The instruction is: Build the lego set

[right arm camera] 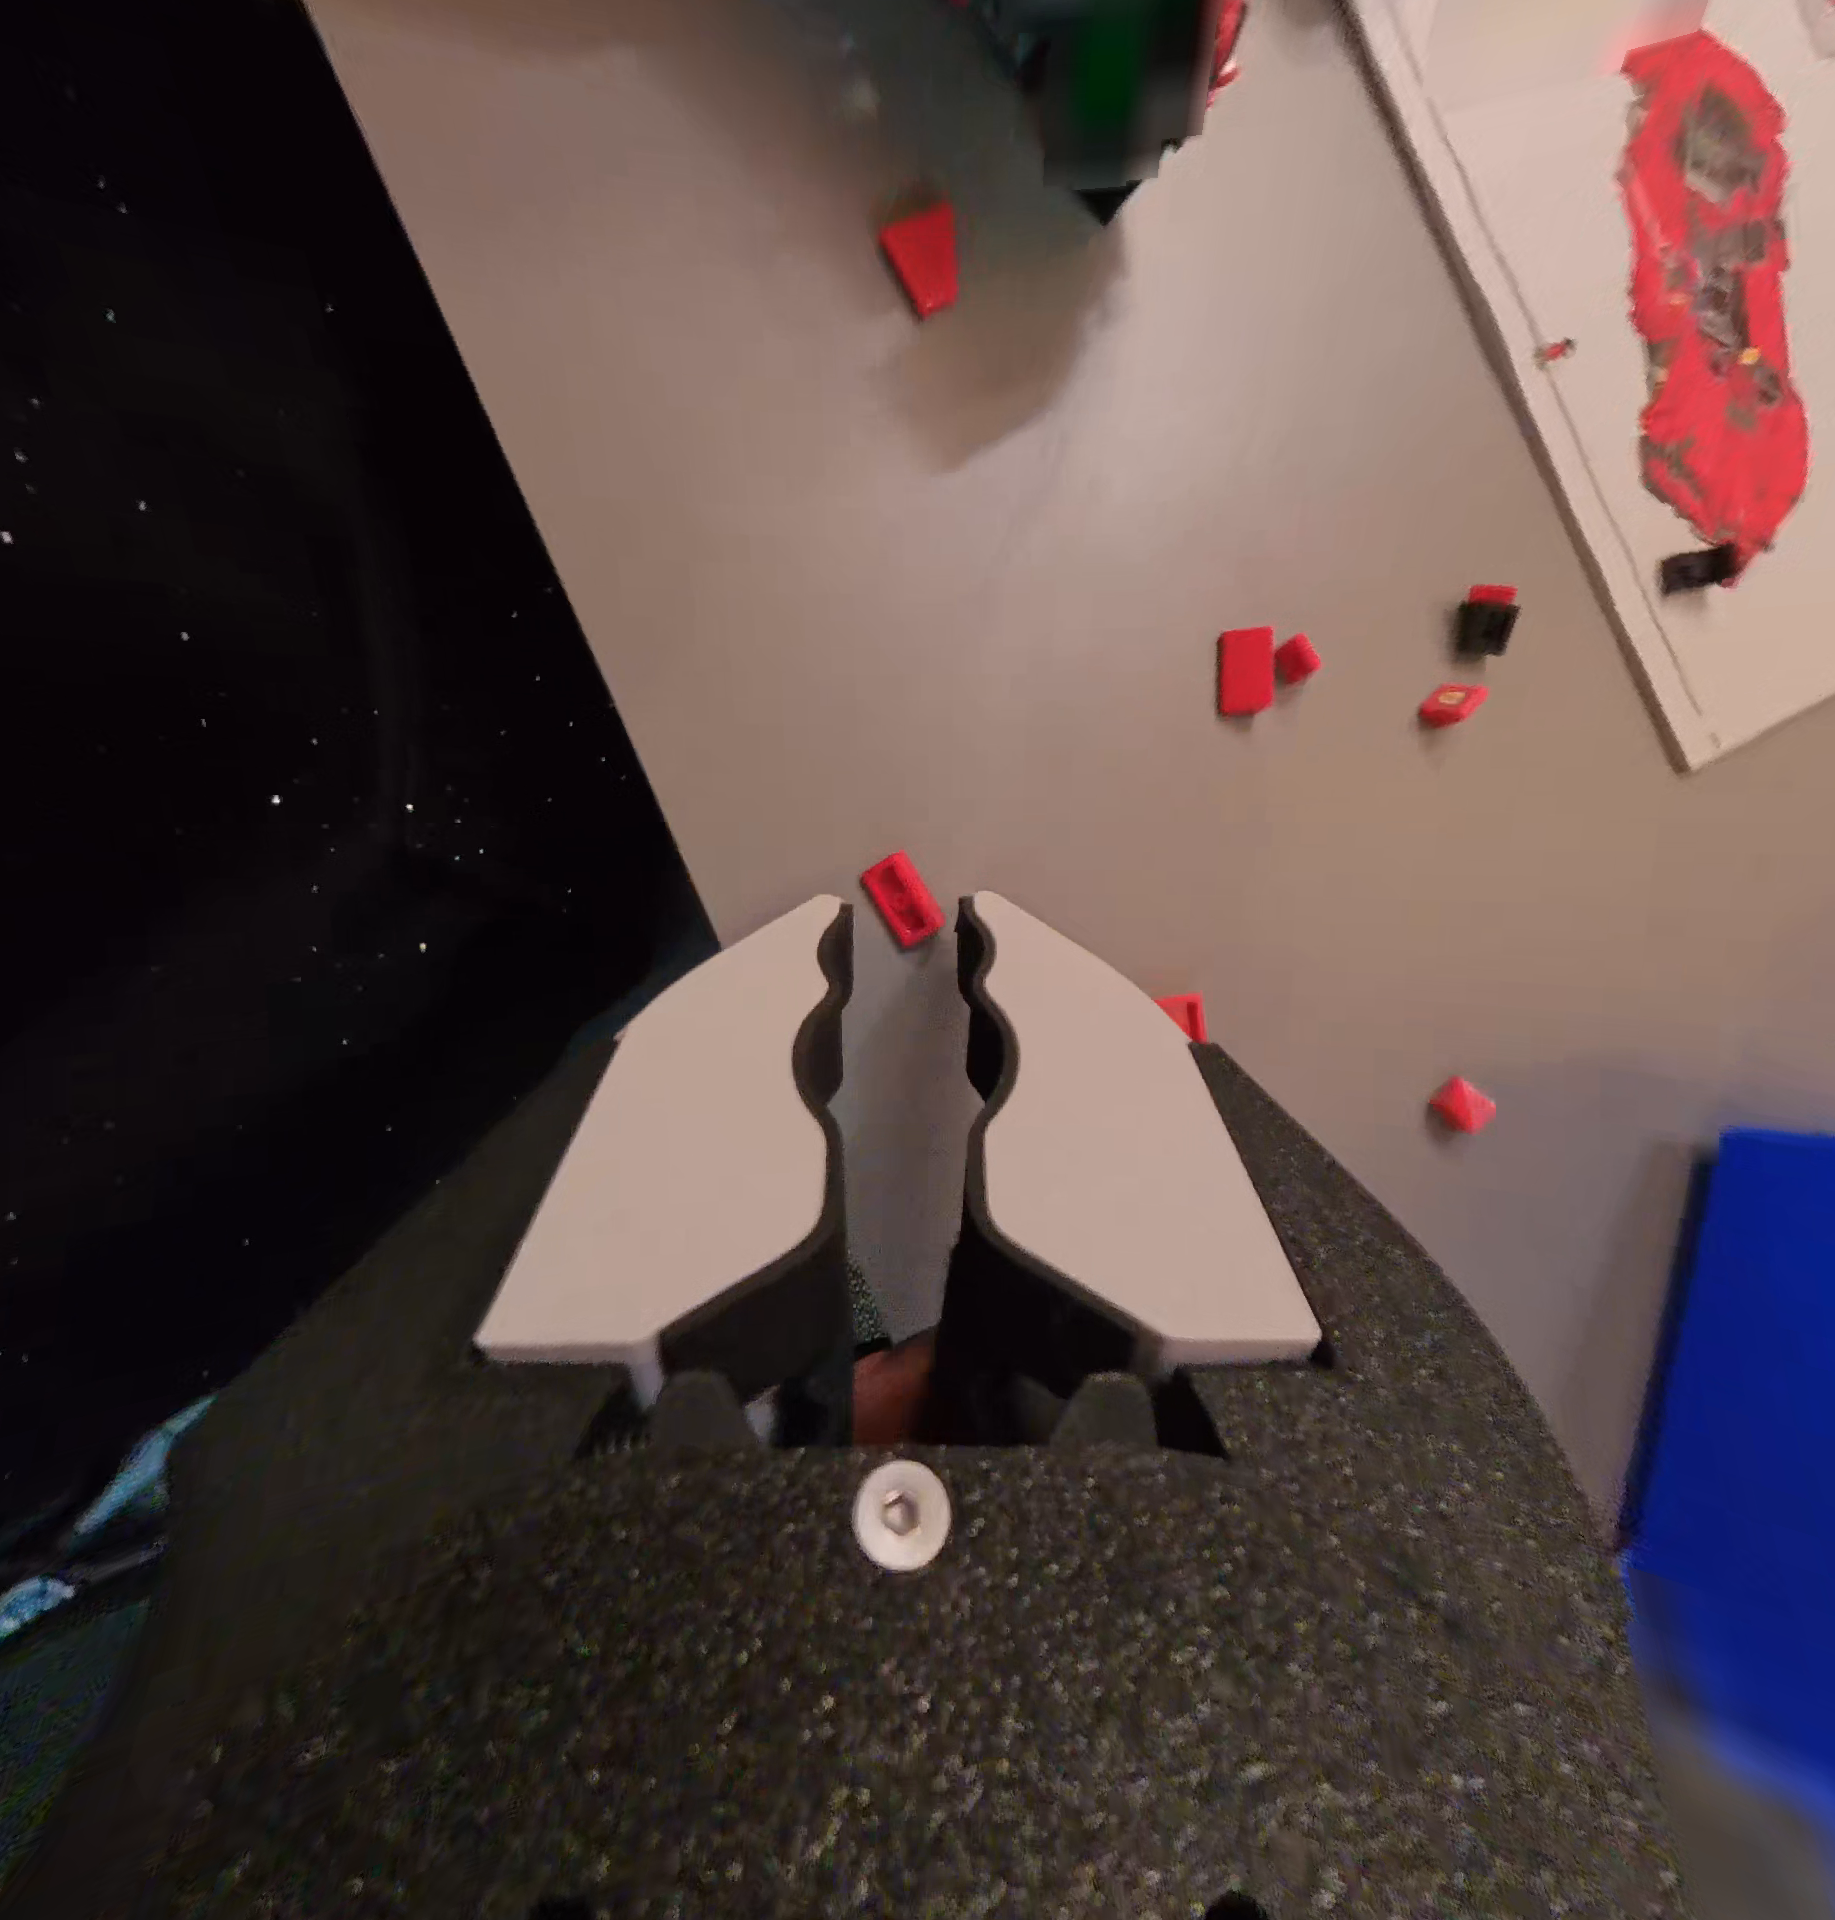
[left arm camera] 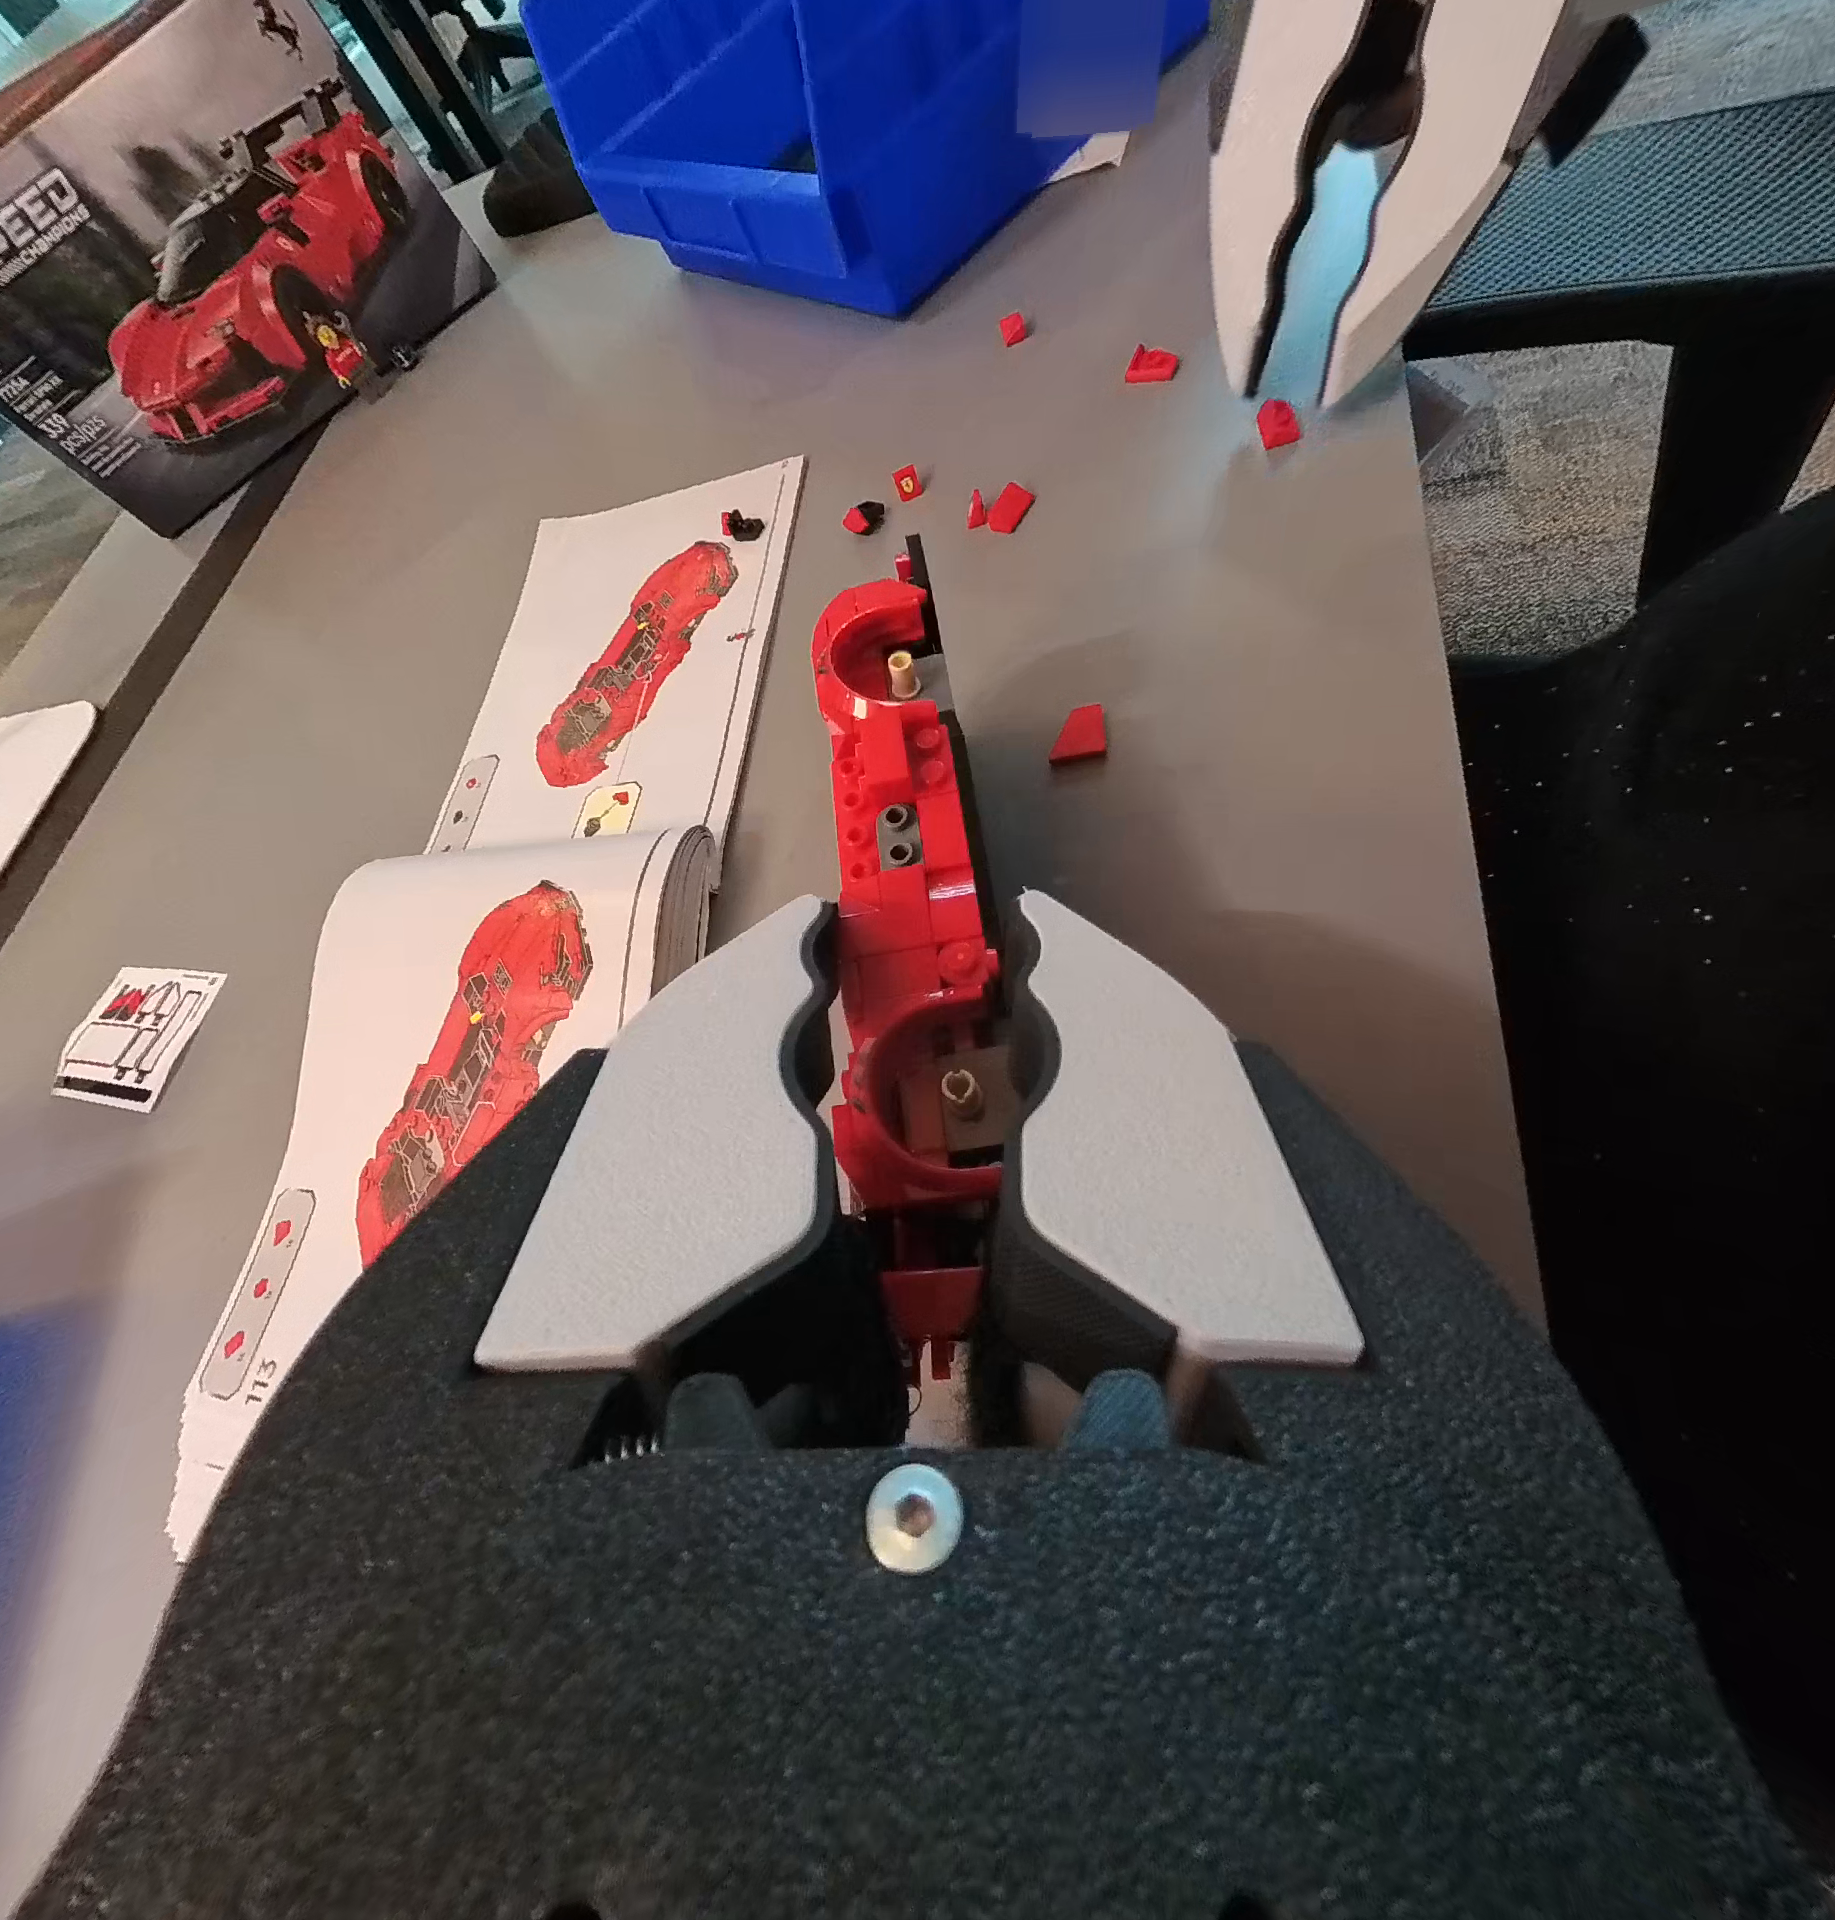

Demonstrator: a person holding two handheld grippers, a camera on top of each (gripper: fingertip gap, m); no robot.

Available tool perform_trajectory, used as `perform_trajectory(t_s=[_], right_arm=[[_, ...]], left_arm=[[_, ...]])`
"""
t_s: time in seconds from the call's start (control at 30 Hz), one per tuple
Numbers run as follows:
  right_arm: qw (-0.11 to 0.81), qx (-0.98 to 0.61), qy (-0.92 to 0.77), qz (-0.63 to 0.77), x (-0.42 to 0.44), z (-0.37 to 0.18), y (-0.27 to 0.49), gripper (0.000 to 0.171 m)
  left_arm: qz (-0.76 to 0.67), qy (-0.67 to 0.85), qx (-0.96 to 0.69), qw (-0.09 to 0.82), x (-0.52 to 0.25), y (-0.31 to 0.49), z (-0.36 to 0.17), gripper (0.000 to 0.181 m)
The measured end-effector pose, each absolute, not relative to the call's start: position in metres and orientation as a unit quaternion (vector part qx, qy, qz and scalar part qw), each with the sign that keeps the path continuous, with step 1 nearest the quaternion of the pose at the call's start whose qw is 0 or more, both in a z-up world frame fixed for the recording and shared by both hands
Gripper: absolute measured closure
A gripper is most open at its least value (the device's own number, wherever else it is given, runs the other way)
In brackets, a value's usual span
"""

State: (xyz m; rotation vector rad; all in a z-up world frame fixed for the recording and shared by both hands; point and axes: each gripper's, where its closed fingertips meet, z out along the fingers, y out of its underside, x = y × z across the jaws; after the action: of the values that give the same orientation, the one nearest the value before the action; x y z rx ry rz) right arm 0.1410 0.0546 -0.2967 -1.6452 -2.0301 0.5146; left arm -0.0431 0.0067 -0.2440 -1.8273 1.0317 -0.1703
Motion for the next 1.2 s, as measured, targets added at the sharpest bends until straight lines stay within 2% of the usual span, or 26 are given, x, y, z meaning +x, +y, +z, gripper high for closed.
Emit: perform_trajectory(t_s=[0.03, 0.1, 0.17, 0.37, 0.57, 0.73, 0.87, 1.0, 1.1, 1.2], right_arm=[[0.224, -0.592, -0.751, 0.188, 0.141, -0.301, 0.055, 0.152], [0.215, -0.576, -0.761, 0.208, 0.136, -0.301, 0.053, 0.162], [0.210, -0.562, -0.773, 0.207, 0.134, -0.301, 0.053, 0.162], [0.269, -0.563, -0.753, 0.211, 0.110, -0.291, 0.062, 0.163], [0.300, -0.614, -0.645, 0.342, 0.071, -0.259, 0.074, 0.163], [0.347, -0.655, -0.617, 0.265, 0.030, -0.255, 0.139, 0.163], [0.377, -0.607, -0.683, 0.148, -0.002, -0.263, 0.172, 0.163], [0.375, -0.562, -0.724, 0.140, -0.014, -0.260, 0.164, 0.146], [0.388, -0.573, -0.707, 0.146, -0.008, -0.253, 0.175, 0.153], [0.356, -0.572, -0.720, 0.167, 0.004, -0.261, 0.169, 0.164]], left_arm=[[-0.068, 0.427, -0.754, 0.494, -0.043, 0.007, -0.244, 0.151], [-0.063, 0.429, -0.753, 0.495, -0.042, 0.007, -0.244, 0.151], [-0.059, 0.430, -0.752, 0.496, -0.042, 0.007, -0.244, 0.151], [-0.059, 0.430, -0.752, 0.496, -0.042, 0.006, -0.244, 0.151], [-0.059, 0.435, -0.751, 0.494, -0.042, 0.007, -0.244, 0.151], [-0.059, 0.435, -0.750, 0.494, -0.043, 0.007, -0.244, 0.151], [-0.061, 0.434, -0.751, 0.494, -0.042, 0.007, -0.244, 0.151], [-0.064, 0.429, -0.753, 0.495, -0.042, 0.006, -0.244, 0.151], [-0.069, 0.425, -0.752, 0.498, -0.043, 0.006, -0.243, 0.151], [-0.072, 0.423, -0.752, 0.501, -0.042, 0.008, -0.243, 0.151]])
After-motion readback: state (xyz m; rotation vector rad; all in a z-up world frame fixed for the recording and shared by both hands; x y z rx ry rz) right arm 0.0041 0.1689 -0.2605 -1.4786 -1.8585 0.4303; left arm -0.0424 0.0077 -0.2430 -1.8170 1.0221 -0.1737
